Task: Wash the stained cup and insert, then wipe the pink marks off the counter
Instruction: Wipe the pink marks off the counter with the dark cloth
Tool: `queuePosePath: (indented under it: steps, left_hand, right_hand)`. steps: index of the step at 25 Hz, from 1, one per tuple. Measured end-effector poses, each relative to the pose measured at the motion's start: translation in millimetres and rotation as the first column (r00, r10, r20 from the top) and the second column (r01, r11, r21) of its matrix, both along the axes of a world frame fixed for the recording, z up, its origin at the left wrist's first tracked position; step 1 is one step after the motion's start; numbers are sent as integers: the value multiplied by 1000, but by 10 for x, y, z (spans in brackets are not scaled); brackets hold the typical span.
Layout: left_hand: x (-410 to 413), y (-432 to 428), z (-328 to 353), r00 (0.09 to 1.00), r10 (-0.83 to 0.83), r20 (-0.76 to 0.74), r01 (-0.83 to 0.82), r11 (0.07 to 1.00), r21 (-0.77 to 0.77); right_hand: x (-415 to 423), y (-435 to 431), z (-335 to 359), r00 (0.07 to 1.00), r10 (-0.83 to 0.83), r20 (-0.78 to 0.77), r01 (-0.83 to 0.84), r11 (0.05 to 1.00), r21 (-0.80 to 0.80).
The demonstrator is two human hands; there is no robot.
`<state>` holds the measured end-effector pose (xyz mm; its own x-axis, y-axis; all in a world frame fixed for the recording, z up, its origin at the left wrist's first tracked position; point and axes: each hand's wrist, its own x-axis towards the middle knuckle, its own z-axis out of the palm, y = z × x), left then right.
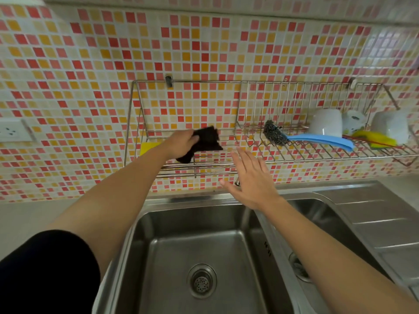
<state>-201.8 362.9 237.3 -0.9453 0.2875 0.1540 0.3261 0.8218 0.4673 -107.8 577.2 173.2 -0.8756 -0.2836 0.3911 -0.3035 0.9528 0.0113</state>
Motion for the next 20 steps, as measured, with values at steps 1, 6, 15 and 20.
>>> queuePosePath:
  steps: [1,6,15,20]
  left_hand:
    - [15,-65,60,997,47,57,-60,967,249]
    - [548,-583,395,929,-267,258,-235,116,965]
    - [2251,-2383,-77,871,-117,477,-472,74,879]
    - [3169,-3459,-835,655,99,749,-746,238,622]
  right_hand:
    - [16,-31,15,1000,3,6,-3,999,-34]
    - [196,-558,87,990,110,-90,-125,975,-183]
    - [1123,-2493,-970,897,378,231,-329,917,-225]
    - [1746,-3210,-1861,761,322,562,-244,946,-212]
